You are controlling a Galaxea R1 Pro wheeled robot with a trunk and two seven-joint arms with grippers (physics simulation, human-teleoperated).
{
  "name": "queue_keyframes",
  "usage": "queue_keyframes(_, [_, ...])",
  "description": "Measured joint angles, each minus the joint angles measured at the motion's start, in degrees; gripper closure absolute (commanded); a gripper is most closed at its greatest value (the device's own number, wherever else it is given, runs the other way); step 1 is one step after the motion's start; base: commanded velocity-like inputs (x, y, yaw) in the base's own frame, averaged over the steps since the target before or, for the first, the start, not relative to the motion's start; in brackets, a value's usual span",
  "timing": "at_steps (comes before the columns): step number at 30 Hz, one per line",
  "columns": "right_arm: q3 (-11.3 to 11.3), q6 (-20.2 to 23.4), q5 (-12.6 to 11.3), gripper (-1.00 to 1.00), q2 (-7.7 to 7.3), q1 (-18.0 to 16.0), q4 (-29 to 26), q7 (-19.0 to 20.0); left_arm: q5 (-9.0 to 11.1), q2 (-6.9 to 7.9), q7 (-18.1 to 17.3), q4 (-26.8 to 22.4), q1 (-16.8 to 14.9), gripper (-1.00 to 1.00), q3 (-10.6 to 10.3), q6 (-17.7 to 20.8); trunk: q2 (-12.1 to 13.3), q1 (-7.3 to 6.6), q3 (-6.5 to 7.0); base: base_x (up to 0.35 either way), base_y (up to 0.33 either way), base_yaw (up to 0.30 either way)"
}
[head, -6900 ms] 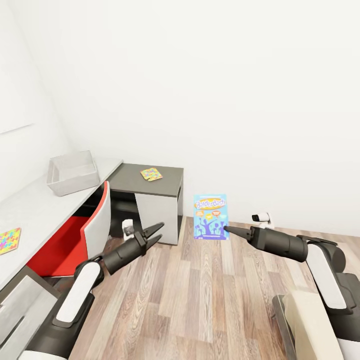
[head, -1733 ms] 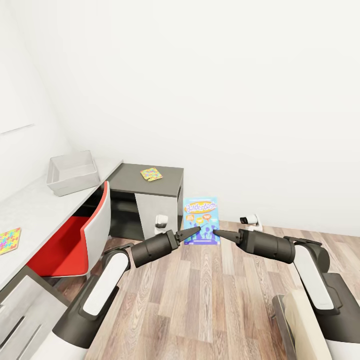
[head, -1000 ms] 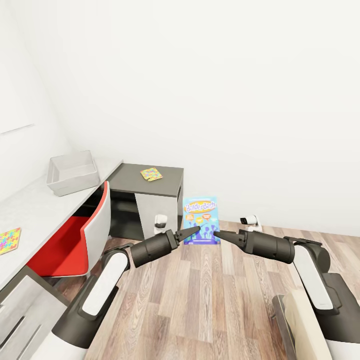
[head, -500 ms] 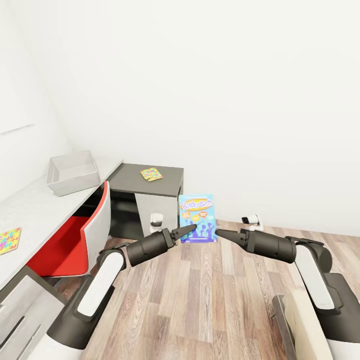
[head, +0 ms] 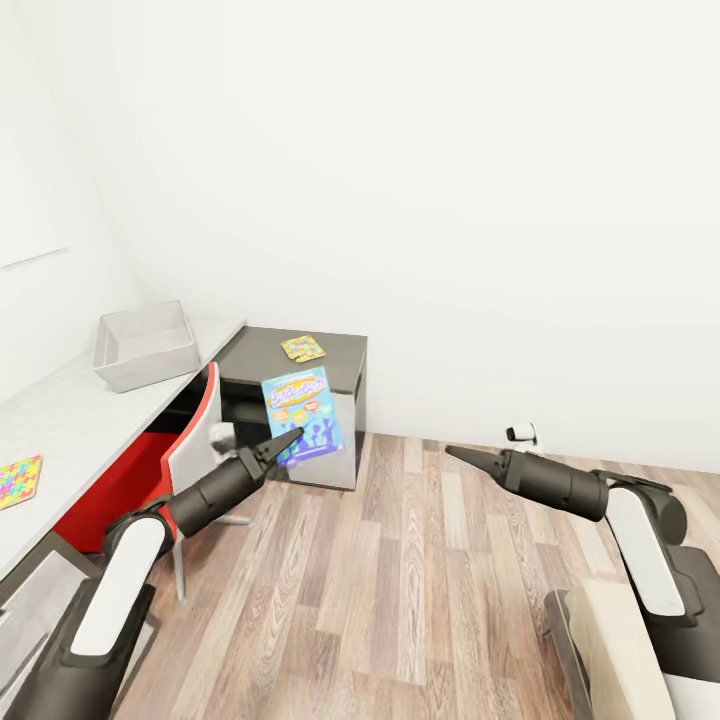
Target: Put all the toys in the child's room - the three board games (two on the bed and one on the table), the two jigsaw puzzles on the table, and the tennis ball on the table - inside the toy box on the table in the child's room.
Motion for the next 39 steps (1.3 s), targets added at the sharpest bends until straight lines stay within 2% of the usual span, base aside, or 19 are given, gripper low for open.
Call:
queue_keyframes(1, [0.0, 0.0, 0.0, -1.0, 0.0, 0.0, 0.0, 0.0, 0.0, 0.0, 0.0, 0.0, 0.0, 1.0, 0.0, 0.1, 0.0, 0.0, 0.0, 0.0, 0.0, 0.0])
queue_keyframes(4, [-1.0, 0.0, 0.0, -1.0, 0.12, 0.0, 0.0, -3.0, 0.1, 0.9, -0.3, -0.6, 0.6, 1.0, 5.2, 0.8, 0.0, 0.0, 0.0, 0.0, 0.0, 0.0])
queue_keyframes(5, [-1.0, 0.0, 0.0, -1.0, 0.13, 0.0, 0.0, -3.0, 0.2, 0.91, -0.3, -0.6, 0.7, 1.0, 5.3, 0.9, 0.0, 0.0, 0.0, 0.0, 0.0, 0.0])
queue_keyframes(6, [-1.2, 0.0, 0.0, -1.0, 0.15, 0.0, 0.0, -3.8, 0.2, 1.49, -0.4, -0.7, 0.7, 1.0, 6.9, 1.6, 0.0, 0.0, 0.0, 0.0, 0.0, 0.0])
queue_keyframes(11, [-1.5, 0.0, -1.2, -1.0, 1.29, -0.9, 0.3, -3.5, 2.8, 1.95, -1.7, -1.5, -0.2, 1.0, 6.6, 3.5, 0.0, 0.0, 0.0, 0.0, 0.0, 0.0])
queue_keyframes(39, [-1.5, 0.0, -1.2, -1.0, 1.29, -0.9, 0.3, -3.5, 2.7, 1.95, -1.7, -1.5, -0.2, 1.0, 6.6, 4.0, 0.0, 0.0, 0.0, 0.0, 0.0, 0.0])
